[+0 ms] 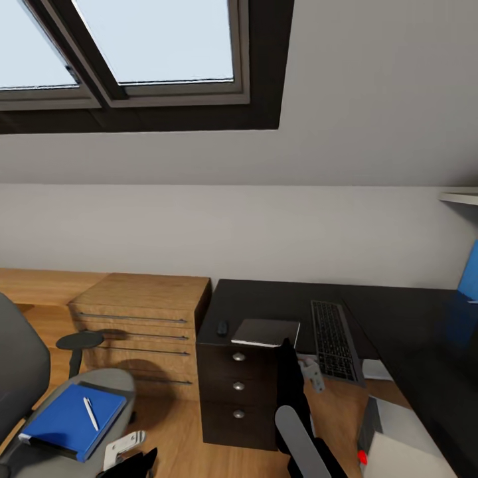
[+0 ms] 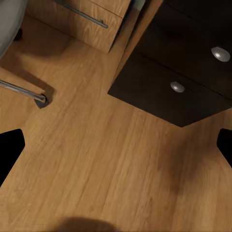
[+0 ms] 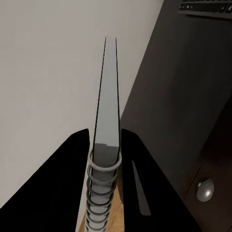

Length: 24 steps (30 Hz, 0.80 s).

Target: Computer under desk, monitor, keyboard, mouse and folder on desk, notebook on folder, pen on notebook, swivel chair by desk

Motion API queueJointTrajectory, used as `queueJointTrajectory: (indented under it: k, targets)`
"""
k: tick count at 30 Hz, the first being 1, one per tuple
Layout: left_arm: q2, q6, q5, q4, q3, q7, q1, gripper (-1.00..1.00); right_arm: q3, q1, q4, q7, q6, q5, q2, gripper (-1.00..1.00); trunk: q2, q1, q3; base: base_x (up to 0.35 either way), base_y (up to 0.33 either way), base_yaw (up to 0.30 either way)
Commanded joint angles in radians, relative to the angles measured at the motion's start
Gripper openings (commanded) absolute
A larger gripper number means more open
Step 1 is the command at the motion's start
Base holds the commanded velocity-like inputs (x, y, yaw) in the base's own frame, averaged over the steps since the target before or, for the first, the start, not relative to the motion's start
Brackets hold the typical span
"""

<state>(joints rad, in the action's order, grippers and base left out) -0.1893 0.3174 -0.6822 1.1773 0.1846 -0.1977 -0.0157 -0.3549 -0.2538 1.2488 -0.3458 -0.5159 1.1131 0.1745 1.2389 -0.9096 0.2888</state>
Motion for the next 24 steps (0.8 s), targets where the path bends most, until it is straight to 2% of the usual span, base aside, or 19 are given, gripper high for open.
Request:
queueJointTrajectory:
  k: [1, 2, 5, 8, 17, 24]
  targets:
    - [-0.001, 0.002, -0.010, 0.002, 0.003, -0.009, 0.000, 1.00, -0.001, -0.001, 0.000, 0.001, -0.006, 0.006, 0.000, -1.00, 0.001, 0.000, 0.001, 0.036, 0.025, 0.000]
    - [-0.001, 0.002, -0.010, 0.002, 0.003, -0.009, 0.000, 1.00, -0.001, -0.001, 0.000, 0.001, -0.007, 0.007, 0.000, -1.00, 0.001, 0.000, 0.001, 0.050, 0.038, 0.000]
    - [0.000, 0.002, -0.010, 0.002, 0.004, -0.009, 0.000, 1.00, -0.001, -0.001, -0.001, 0.001, -0.025, 0.080, 0.000, -1.00, 0.001, 0.000, 0.001, 0.092, 0.138, 0.000]
    - [0.000, 0.002, -0.010, -0.002, 0.004, -0.009, 0.000, 1.00, -0.001, -0.001, -0.002, 0.001, -0.030, 0.113, 0.000, -1.00, 0.001, 0.000, 0.001, 0.038, 0.055, 0.000]
    - [0.001, 0.002, -0.010, -0.014, 0.005, -0.008, 0.000, 1.00, -0.001, -0.001, -0.002, 0.002, -0.033, 0.124, 0.000, -1.00, 0.001, 0.000, 0.001, 0.006, 0.009, -0.008]
    - [0.001, 0.002, -0.010, -0.016, 0.006, -0.008, 0.000, 1.00, -0.002, -0.001, -0.002, 0.002, -0.032, 0.125, 0.000, -1.00, 0.001, 0.000, 0.001, 0.000, 0.001, -0.100]
